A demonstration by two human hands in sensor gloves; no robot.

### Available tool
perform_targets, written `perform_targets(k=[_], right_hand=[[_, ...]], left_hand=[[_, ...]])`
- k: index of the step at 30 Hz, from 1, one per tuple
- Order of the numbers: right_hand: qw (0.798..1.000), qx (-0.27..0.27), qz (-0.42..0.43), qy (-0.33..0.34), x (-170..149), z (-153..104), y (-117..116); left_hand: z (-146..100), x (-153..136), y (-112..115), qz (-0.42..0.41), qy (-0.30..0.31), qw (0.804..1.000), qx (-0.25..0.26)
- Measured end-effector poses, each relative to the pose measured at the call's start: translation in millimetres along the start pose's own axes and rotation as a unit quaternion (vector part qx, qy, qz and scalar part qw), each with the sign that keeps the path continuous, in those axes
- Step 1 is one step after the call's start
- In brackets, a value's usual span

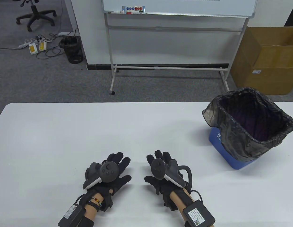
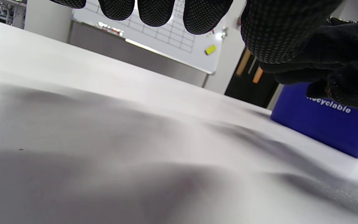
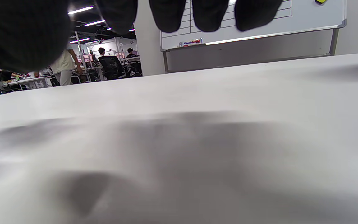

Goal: Toss crumpled papers into recycling bin

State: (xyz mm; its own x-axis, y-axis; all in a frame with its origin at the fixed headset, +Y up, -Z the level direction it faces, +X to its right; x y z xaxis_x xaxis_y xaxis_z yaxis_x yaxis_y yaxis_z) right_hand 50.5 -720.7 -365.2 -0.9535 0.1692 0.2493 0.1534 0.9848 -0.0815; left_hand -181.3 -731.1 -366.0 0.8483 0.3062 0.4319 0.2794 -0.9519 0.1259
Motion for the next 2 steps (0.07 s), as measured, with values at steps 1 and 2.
perform_targets(k=[1, 2], right_hand=[[1.000, 0.004, 0.001, -0.001, -1.1, -0.3, -0.9], [1.000, 0.008, 0.003, -0.002, -1.8, -0.6, -1.7]], left_hand=[[-0.1, 0.1, 0.2, -0.001, 0.000, 1.000, -0.001], [-0.3, 0.3, -0.1, -0.002, 0.000, 1.000, 0.000]])
Point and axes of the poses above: the tracker on the back of each hand, its own x axis roughly to the thumb side, its own z axis roughly from the wrist to the fingertips, y = z × x, the point moved 1 cm from there along z, roughly from the wrist to the fingertips, and after that the axes turned 5 degrees about y, right-handed, at the moved point
